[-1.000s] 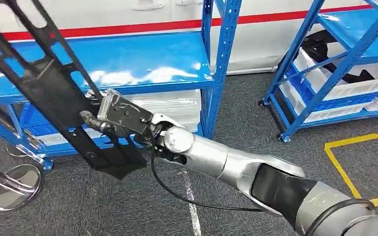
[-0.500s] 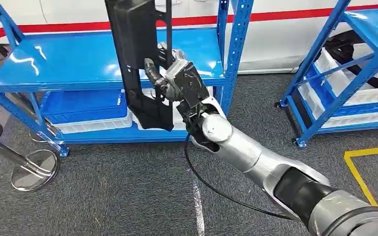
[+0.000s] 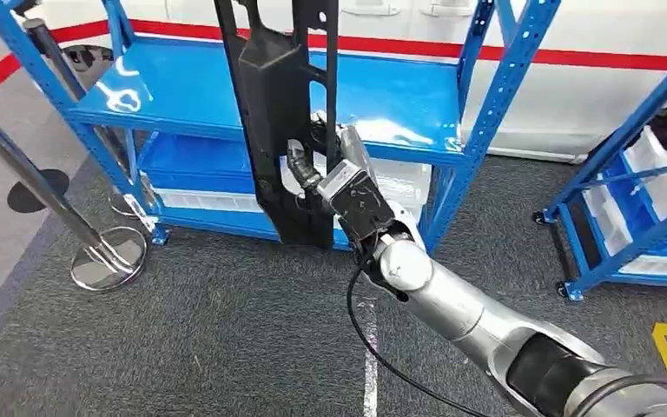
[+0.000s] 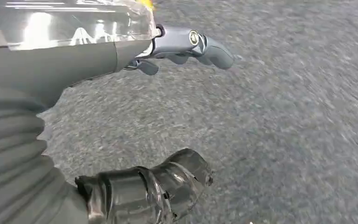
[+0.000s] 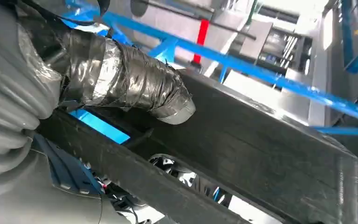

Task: Take the parts from the cabinet and place them on the table.

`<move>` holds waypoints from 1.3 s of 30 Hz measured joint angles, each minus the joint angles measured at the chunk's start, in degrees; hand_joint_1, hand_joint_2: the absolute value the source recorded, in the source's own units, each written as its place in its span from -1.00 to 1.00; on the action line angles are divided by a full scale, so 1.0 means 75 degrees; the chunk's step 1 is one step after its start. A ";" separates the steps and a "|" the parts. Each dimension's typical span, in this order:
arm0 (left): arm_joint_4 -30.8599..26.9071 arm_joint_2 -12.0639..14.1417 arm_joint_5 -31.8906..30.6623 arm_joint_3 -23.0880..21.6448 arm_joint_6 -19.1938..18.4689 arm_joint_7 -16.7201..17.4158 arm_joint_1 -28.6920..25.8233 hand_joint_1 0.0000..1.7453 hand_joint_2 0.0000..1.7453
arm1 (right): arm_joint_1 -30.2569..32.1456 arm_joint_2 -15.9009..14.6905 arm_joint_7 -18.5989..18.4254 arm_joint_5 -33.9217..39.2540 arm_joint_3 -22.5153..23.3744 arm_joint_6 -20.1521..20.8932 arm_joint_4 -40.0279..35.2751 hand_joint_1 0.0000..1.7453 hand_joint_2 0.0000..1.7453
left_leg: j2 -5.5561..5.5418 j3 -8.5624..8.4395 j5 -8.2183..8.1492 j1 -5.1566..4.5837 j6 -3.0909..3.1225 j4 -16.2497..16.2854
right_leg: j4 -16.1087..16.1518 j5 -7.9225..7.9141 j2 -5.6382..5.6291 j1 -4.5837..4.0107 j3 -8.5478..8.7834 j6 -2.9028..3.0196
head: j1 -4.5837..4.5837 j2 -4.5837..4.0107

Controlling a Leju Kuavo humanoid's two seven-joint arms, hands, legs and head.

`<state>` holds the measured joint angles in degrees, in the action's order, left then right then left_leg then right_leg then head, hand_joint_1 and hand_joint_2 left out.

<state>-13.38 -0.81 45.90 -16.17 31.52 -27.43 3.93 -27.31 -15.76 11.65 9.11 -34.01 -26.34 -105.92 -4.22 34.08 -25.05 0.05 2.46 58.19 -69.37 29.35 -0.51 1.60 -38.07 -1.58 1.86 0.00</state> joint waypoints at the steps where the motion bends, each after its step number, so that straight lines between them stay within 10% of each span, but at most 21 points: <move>1: 0.0000 -0.0006 0.0000 0.0003 0.0000 0.0003 -0.0002 -1.00 1.00 | 0.0002 -0.0006 0.0000 -0.0003 0.0015 0.0000 -0.0035 1.00 1.00 | -0.0105 0.0047 -0.0046 0.0020 -0.0053 0.0104 | 0.0640 -0.0311 -0.0186 0.0049 0.0300 -0.0033 | 0.0000 0.0003; 2: 0.0000 -0.0003 -0.0003 0.0009 0.0000 0.0003 0.0003 -1.00 1.00 | 0.0002 -0.0006 0.0000 -0.0006 0.0032 0.0000 -0.0059 1.00 1.00 | -0.0192 0.0155 -0.0089 0.0032 -0.0111 0.0213 | 0.0860 -0.0151 -0.0613 0.0111 0.0403 -0.0037 | 0.0000 0.0000; 6: 0.0012 0.0006 -0.0003 0.0044 0.0015 0.0000 -0.0004 -1.00 1.00 | 0.0105 -0.0026 -0.0017 -0.0009 0.0079 0.0000 -0.0163 1.00 1.00 | -0.0587 0.0400 0.0000 0.0054 -0.0248 0.0314 | 0.0931 -0.0177 -0.0348 0.0043 0.0399 0.0090 | -0.0006 0.0003; 7: 0.0017 0.0015 -0.0003 0.0047 0.0017 0.0000 -0.0021 -1.00 1.00 | 0.0097 -0.0029 -0.0015 -0.0009 0.0085 0.0000 -0.0187 1.00 1.00 | -0.0512 0.0459 -0.0044 0.0060 -0.0260 0.0348 | 0.0981 -0.0199 -0.0229 0.0124 0.0411 0.0150 | -0.0006 0.0003; 9: 0.0017 -0.0009 0.0000 0.0047 0.0017 0.0000 -0.0031 -1.00 1.00 | 0.0098 -0.0035 -0.0015 -0.0009 0.0108 0.0012 -0.0245 1.00 1.00 | 0.0348 0.0723 -0.0381 0.0005 -0.0368 0.0946 | 0.1016 -0.0219 -0.0048 0.0088 0.0446 0.0217 | -0.0041 0.0003; 11: 0.0017 -0.0009 -0.0003 0.0047 0.0017 0.0000 0.0024 -1.00 1.00 | 0.0103 -0.0041 -0.0015 -0.0009 0.0157 0.0012 -0.0263 1.00 1.00 | 0.0515 0.1272 -0.0864 0.0047 -0.0438 0.2067 | 0.1017 -0.0212 0.0191 0.0066 0.0441 0.0228 | -0.0041 0.0000; 13: 0.0017 -0.0009 -0.0003 0.0050 0.0017 0.0003 0.0026 -1.00 1.00 | 0.0121 -0.0041 -0.0015 -0.0009 0.0160 0.0012 -0.0265 1.00 1.00 | 0.0524 0.1472 -0.0899 0.0068 -0.0447 0.2484 | 0.1016 -0.0200 0.0387 0.0061 0.0440 0.0243 | -0.0044 0.0003; 16: 0.0017 -0.0009 -0.0003 0.0052 0.0017 0.0003 0.0008 -1.00 1.00 | 0.0123 -0.0041 -0.0017 -0.0029 0.0169 0.0012 -0.0303 1.00 1.00 | 0.0608 0.0684 -0.0092 0.0050 -0.0329 0.1029 | 0.1019 -0.0176 0.0673 0.0031 0.0461 0.0242 | -0.0047 0.0003; 18: 0.0017 -0.0006 0.0006 0.0058 0.0029 0.0000 0.0040 -1.00 1.00 | 0.0123 -0.0041 -0.0020 -0.0123 0.0195 -0.0015 -0.0356 1.00 1.00 | 0.1072 0.0253 -0.0069 -0.0113 -0.0223 0.0198 | 0.1087 -0.0175 0.0871 -0.0027 0.0502 0.0220 | -0.0041 0.0003; 23: 0.0035 0.0047 0.0085 0.0163 0.0108 -0.0050 0.0024 -1.00 1.00 | 0.0357 -0.0041 -0.0038 -0.0469 0.0207 -0.0128 -0.0423 1.00 1.00 | 0.0607 0.0088 0.0135 -0.0024 -0.0023 -0.0133 | 0.1307 -0.0131 0.1132 -0.0011 0.0641 0.0018 | -0.0029 0.0003; 25: 0.0041 0.0006 0.0096 0.0169 0.0137 -0.0096 0.0005 -1.00 1.00 | 0.0423 -0.0038 0.0027 -0.0551 0.0213 -0.0152 -0.0449 1.00 1.00 | 0.0438 0.0016 0.0165 -0.0046 -0.0013 -0.0251 | 0.0639 0.0264 0.0433 -0.0008 0.0407 0.0060 | -0.0017 0.0003; 28: 0.0041 0.0018 0.0134 0.0181 0.0146 -0.0149 0.0040 -1.00 1.00 | 0.0649 -0.0032 0.0131 -0.0586 0.0213 -0.0190 -0.0481 1.00 1.00 | 0.0145 0.0061 0.0132 -0.0064 0.0039 -0.0148 | -0.0992 0.0795 0.0062 -0.0053 -0.0491 0.0098 | -0.0003 0.0000; 30: 0.0041 0.0026 0.0137 0.0184 0.0143 -0.0169 0.0025 -1.00 1.00 | 0.0835 -0.0032 0.0190 -0.0621 0.0213 -0.0254 -0.0493 1.00 1.00 | -0.0124 0.0084 0.0077 -0.0061 0.0027 -0.0033 | -0.0580 0.0332 0.0054 -0.0048 -0.0383 0.0079 | 0.0000 0.0000; 32: 0.0041 0.0023 0.0134 0.0184 0.0143 -0.0204 0.0022 -1.00 1.00 | 0.0943 -0.0032 0.0239 -0.0705 0.0213 -0.0286 -0.0534 1.00 1.00 | -0.0382 0.0146 -0.0048 -0.0021 -0.0043 0.0197 | 0.0709 -0.0390 -0.0181 0.0017 0.0214 0.0036 | 0.0000 0.0003; 34: 0.0044 0.0053 0.0108 0.0184 0.0143 -0.0230 0.0056 -1.00 1.00 | 0.1071 -0.0014 0.0283 -0.0778 0.0210 -0.0353 -0.0595 1.00 1.00 | -0.0587 0.0357 -0.0161 -0.0046 -0.0140 0.0528 | 0.0917 -0.0178 -0.0787 0.0096 0.0308 0.0055 | 0.0000 0.0000; 38: 0.0044 0.0117 -0.0129 0.0184 0.0134 -0.0111 0.0024 -1.00 1.00 | 0.1597 -0.0012 0.0367 -0.1044 0.0219 -0.0636 -0.0825 1.00 1.00 | -0.0899 0.0508 -0.0141 0.0052 -0.0175 0.0509 | 0.0860 -0.0136 -0.0215 0.0134 0.0348 0.0253 | 0.0000 0.0003; 39: 0.0044 0.0078 -0.0172 0.0181 0.0134 -0.0064 -0.0005 -1.00 1.00 | 0.1682 -0.0012 0.0367 -0.1114 0.0221 -0.0697 -0.0889 1.00 1.00 | -0.0506 0.0568 -0.0228 -0.0067 -0.0219 0.0677 | 0.0872 -0.0123 -0.0135 0.0043 0.0403 0.0279 | 0.0000 0.0003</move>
<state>-13.05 -0.22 44.61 -14.82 32.52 -27.91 3.89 -14.69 -15.85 14.40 0.76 -32.35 -31.56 -112.59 -8.02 38.34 -26.76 -0.45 0.81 63.26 -62.84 28.43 -1.52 1.92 -35.05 0.52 1.86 0.02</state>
